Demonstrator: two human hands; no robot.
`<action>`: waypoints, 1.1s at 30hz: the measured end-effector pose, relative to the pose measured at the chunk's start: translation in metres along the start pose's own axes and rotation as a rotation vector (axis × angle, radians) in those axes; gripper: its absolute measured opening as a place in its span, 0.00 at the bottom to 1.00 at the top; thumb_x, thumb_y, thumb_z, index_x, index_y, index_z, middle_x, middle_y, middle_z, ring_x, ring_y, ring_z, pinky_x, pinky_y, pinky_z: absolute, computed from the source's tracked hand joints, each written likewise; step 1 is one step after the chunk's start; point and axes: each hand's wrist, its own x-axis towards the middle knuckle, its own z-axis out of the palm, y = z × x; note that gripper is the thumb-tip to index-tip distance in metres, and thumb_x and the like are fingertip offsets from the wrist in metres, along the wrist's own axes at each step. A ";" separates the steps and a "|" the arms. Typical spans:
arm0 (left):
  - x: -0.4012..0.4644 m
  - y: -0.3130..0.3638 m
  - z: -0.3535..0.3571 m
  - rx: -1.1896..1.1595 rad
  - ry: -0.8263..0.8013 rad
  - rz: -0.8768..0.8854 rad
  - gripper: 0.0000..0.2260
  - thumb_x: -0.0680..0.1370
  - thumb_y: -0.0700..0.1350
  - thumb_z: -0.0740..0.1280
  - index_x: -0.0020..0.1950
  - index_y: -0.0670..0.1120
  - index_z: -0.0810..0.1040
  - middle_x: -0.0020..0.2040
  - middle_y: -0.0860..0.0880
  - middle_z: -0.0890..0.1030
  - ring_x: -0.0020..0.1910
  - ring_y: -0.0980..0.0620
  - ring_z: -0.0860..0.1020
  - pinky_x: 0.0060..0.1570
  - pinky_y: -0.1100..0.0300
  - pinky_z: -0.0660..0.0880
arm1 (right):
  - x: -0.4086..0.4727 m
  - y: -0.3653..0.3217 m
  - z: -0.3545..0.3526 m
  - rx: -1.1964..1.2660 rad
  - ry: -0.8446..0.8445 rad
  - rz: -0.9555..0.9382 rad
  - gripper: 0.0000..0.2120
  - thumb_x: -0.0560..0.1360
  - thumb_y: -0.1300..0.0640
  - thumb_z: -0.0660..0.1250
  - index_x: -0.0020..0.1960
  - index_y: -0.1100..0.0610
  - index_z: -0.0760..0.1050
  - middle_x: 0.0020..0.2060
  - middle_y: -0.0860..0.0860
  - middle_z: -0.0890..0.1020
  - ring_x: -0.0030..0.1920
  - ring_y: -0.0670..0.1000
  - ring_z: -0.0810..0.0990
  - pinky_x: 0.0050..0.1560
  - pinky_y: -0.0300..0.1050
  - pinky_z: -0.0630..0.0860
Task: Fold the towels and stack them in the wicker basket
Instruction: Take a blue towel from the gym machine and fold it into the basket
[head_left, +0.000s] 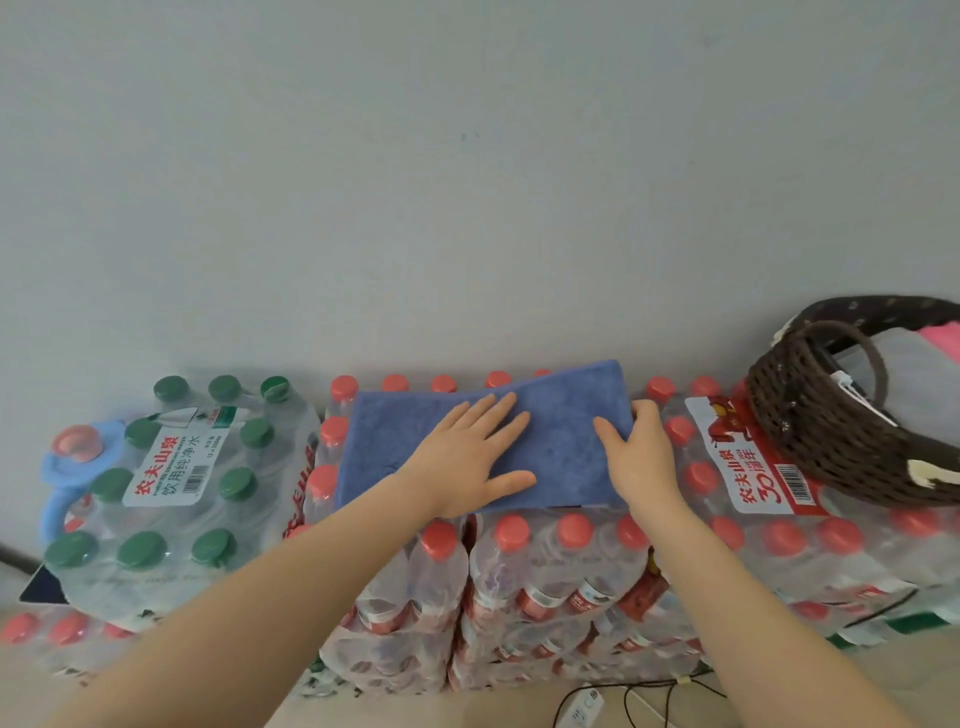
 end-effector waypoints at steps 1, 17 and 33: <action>0.007 0.005 0.002 0.017 -0.010 0.022 0.38 0.71 0.71 0.42 0.76 0.52 0.44 0.77 0.48 0.42 0.77 0.48 0.43 0.74 0.53 0.40 | 0.002 0.000 -0.009 0.041 -0.009 0.027 0.08 0.76 0.61 0.64 0.52 0.59 0.65 0.38 0.46 0.72 0.39 0.47 0.73 0.37 0.41 0.67; 0.058 0.072 0.012 0.034 -0.163 -0.023 0.31 0.76 0.67 0.46 0.75 0.57 0.39 0.77 0.47 0.38 0.75 0.43 0.38 0.72 0.43 0.36 | 0.036 -0.016 -0.079 0.196 -0.157 0.515 0.12 0.76 0.61 0.65 0.56 0.66 0.75 0.56 0.63 0.79 0.44 0.58 0.78 0.39 0.47 0.75; 0.038 -0.009 -0.021 -1.208 0.129 -0.320 0.17 0.82 0.44 0.53 0.70 0.44 0.62 0.48 0.42 0.77 0.42 0.45 0.79 0.48 0.53 0.78 | -0.016 -0.058 0.037 -0.440 -0.312 -0.123 0.03 0.74 0.59 0.64 0.44 0.59 0.72 0.30 0.49 0.72 0.35 0.51 0.73 0.29 0.38 0.63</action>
